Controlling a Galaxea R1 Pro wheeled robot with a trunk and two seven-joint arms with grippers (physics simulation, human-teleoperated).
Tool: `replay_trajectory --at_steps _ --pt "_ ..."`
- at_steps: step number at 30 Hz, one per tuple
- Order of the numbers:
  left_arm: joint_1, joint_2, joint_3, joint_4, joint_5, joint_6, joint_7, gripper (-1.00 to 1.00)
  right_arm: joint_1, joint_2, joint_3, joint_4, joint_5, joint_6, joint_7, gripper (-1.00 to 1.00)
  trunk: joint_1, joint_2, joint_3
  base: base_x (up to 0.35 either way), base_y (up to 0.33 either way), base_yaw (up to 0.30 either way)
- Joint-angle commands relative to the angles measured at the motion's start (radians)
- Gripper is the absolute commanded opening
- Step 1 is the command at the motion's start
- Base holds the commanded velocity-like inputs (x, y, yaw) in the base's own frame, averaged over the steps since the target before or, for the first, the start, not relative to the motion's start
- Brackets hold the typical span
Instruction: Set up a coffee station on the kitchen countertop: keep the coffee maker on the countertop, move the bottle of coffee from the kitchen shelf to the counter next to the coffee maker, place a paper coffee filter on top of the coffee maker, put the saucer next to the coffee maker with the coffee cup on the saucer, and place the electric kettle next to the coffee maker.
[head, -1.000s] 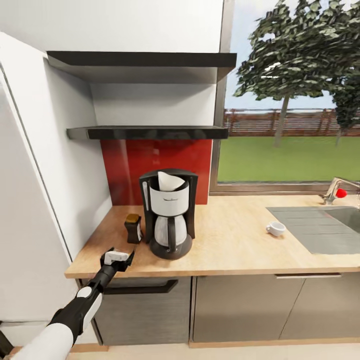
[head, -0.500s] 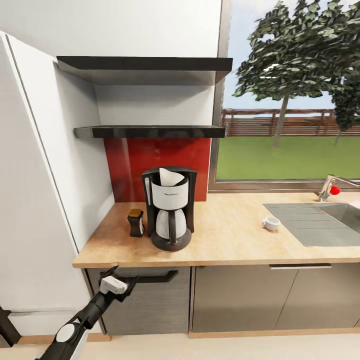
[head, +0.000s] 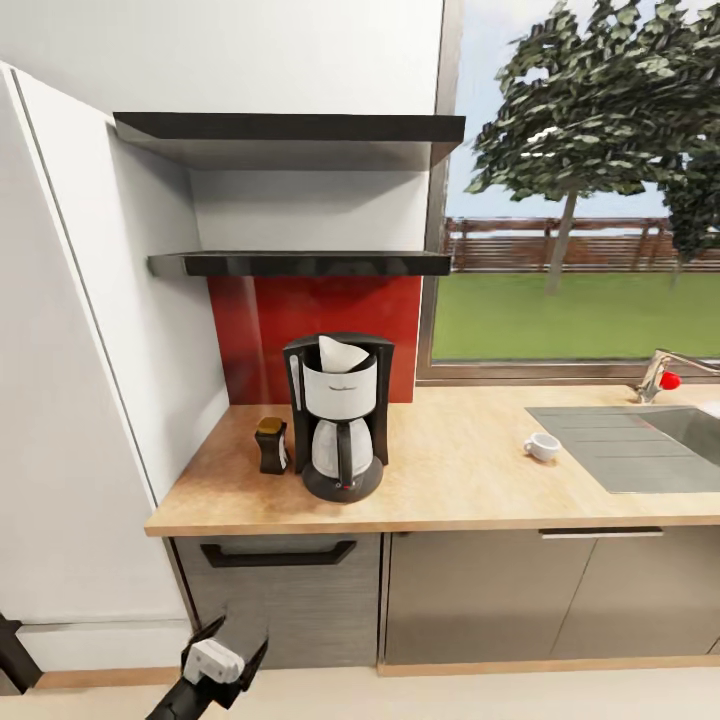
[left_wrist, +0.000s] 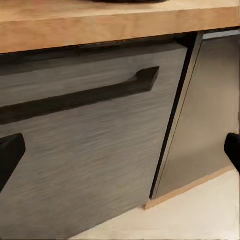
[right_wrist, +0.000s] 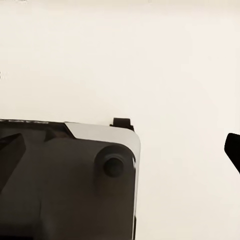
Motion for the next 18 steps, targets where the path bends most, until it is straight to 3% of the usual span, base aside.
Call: replay_trajectory --at_steps 1,4,5,6,9,10,12,13,15,16,18 --pt "0.001 -0.001 0.002 0.015 0.0 -0.001 -0.006 1.0 0.0 0.0 0.007 0.001 -0.011 -0.004 0.004 1.0 0.0 -0.001 0.0 0.0 0.0 0.0" --pt "0.005 0.001 0.002 0.091 -0.008 0.001 -0.001 1.0 0.0 -0.001 0.007 0.0 -0.011 -0.004 0.005 1.0 0.0 -0.001 0.0 0.0 0.0 0.0" --pt "0.008 0.007 0.003 0.167 -0.019 0.003 0.002 1.0 0.0 -0.001 0.006 -0.001 -0.011 -0.004 0.005 1.0 0.0 -0.001 0.0 0.0 0.0 0.0" --pt "0.009 0.01 0.003 0.19 -0.021 0.003 0.002 1.0 0.0 -0.001 0.006 -0.001 -0.011 -0.005 0.005 1.0 0.0 -0.001 0.0 0.0 0.0 0.0" --pt "0.009 0.032 0.003 0.313 -0.031 0.006 0.01 1.0 0.0 -0.001 0.006 -0.001 -0.011 -0.011 0.006 1.0 0.0 -0.001 0.0 0.0 0.0 0.0" --pt "0.009 0.049 0.003 0.409 -0.035 0.008 0.02 1.0 0.0 -0.001 0.005 -0.001 -0.011 -0.032 0.008 1.0 0.0 -0.001 0.0 0.0 0.0 0.0" --pt "0.009 0.065 0.003 0.489 -0.036 0.009 0.038 1.0 0.0 -0.001 0.004 -0.001 -0.013 -0.047 0.008 1.0 0.0 -0.001 0.0 0.0 0.0 0.0" --pt "0.009 0.078 0.003 0.558 -0.036 0.01 0.067 1.0 0.0 -0.001 0.004 -0.001 -0.014 -0.053 0.007 1.0 0.0 -0.001 0.0 0.0 0.0 0.0" --pt "0.009 0.084 0.002 0.604 -0.036 0.011 0.094 1.0 0.0 -0.001 0.003 -0.001 -0.015 -0.055 0.006 1.0 0.0 -0.001 0.0 0.0 0.0 0.0" --pt "0.009 0.088 0.001 0.674 -0.036 0.011 0.148 1.0 0.0 0.0 0.003 -0.001 -0.015 -0.057 0.006 1.0 0.0 -0.001 0.0 0.0 0.0 0.0" --pt "0.009 0.089 0.001 0.711 -0.036 0.011 0.185 1.0 0.0 0.0 0.003 0.0 -0.015 -0.057 0.006 1.0 0.0 -0.001 0.0 0.0 0.0 0.0"
